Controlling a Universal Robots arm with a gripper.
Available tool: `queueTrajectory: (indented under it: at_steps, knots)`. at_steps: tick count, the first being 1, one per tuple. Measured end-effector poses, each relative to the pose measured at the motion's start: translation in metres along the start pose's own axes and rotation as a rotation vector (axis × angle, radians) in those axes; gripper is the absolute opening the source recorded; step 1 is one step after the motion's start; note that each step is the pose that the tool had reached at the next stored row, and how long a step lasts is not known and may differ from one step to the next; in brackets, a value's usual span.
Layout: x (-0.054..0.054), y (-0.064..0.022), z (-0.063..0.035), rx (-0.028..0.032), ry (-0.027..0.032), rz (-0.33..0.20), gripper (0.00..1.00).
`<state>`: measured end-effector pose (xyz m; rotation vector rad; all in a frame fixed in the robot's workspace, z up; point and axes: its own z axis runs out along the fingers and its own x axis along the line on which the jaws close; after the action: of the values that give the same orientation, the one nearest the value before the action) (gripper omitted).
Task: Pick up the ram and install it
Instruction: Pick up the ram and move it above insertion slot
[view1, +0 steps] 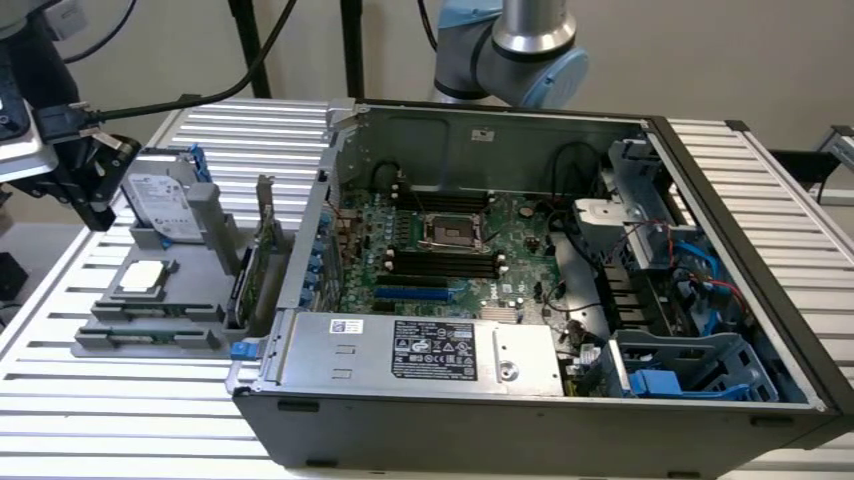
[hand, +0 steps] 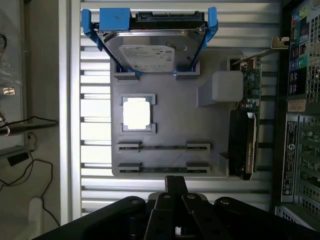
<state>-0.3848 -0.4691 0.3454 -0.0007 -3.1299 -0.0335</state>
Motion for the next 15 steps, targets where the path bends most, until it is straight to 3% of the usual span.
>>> queueTrajectory:
  at_steps: [8, 15]
  knots:
    - [0.0004, -0.0004, 0.0001, -0.0006, -0.0004, -0.002, 0.11]
    - [0.0009, -0.0004, 0.0011, 0.0006, 0.0015, -0.117, 0.11]
